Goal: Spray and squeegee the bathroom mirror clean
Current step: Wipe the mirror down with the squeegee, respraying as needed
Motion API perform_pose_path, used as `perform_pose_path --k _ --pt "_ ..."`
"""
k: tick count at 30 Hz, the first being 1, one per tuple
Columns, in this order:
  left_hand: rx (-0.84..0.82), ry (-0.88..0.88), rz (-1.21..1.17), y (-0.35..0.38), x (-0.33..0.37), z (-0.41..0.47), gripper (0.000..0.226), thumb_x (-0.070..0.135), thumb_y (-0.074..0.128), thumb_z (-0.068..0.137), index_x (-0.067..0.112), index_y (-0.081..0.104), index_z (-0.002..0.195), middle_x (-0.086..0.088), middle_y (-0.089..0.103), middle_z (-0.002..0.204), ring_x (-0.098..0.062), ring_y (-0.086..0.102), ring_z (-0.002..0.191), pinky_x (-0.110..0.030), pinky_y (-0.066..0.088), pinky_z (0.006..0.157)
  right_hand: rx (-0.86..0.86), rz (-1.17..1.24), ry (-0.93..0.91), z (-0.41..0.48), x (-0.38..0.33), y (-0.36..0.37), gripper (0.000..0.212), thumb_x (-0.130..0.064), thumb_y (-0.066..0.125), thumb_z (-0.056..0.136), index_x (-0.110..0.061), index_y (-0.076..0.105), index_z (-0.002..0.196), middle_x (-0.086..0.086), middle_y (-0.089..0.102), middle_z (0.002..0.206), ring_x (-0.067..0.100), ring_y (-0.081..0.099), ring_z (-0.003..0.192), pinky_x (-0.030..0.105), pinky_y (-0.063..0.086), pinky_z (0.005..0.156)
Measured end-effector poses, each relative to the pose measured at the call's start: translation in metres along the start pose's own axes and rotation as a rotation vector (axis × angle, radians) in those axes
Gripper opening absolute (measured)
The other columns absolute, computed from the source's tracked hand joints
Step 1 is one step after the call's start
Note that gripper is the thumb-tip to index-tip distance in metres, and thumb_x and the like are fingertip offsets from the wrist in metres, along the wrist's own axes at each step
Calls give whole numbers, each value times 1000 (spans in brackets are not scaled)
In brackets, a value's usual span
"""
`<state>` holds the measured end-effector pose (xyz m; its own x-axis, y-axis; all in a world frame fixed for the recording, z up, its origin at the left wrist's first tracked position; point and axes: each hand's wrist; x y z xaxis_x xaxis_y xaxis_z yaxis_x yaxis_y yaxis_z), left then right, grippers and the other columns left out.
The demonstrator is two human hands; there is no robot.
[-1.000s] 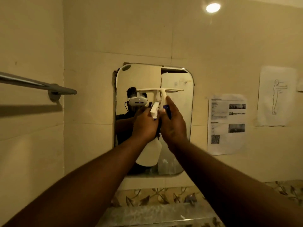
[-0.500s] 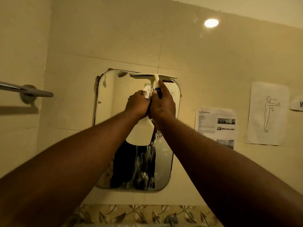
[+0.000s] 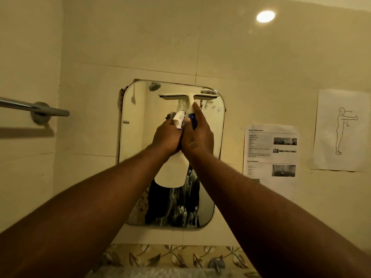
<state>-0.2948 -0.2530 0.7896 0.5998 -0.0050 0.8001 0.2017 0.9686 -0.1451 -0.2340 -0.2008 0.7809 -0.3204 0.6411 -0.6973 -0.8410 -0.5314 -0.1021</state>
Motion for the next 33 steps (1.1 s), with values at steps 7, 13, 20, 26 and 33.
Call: perform_pose_path --k 7,13,20,26,33 --pt "-25 21 56 1 -25 -16 45 44 54 99 19 59 136 -11 70 122 -33 66 106 -52 54 96 5 -2 25 -23 21 5 50 -33 41 106 -47 27 153 -3 57 143 17 57 123 26 39 92" --pt "-54 -32 46 4 -50 -29 42 42 56 99 18 60 133 -11 71 118 -32 67 103 -49 57 92 1 -13 43 -43 39 7 51 -34 40 106 -47 27 153 -3 59 141 2 48 102 25 40 90" --pt "-75 -88 76 13 -78 -47 43 47 52 100 21 59 134 -10 70 111 -27 68 94 -38 57 78 11 -36 45 -68 65 9 51 -33 42 106 -48 28 152 -8 58 140 -1 49 107 24 41 87" --pt "-128 -100 60 17 -103 -72 37 47 50 101 29 62 131 2 69 96 -14 65 80 -27 49 60 -9 -55 80 -95 91 9 52 -34 42 105 -53 27 151 -7 58 139 3 52 110 26 47 90" --pt "-151 -137 -35 25 -133 -97 34 44 51 102 31 61 132 1 71 111 -13 65 93 -25 50 71 16 -80 78 -122 118 10 51 -37 44 104 -58 27 148 -4 63 134 12 61 114 35 55 93"
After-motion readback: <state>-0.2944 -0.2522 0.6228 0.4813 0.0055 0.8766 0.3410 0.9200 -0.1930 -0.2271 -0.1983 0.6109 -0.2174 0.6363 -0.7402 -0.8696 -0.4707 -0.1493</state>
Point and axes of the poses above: each hand's wrist, its own z-axis towards the middle knuckle, its own y-axis out of the palm, x = y × z
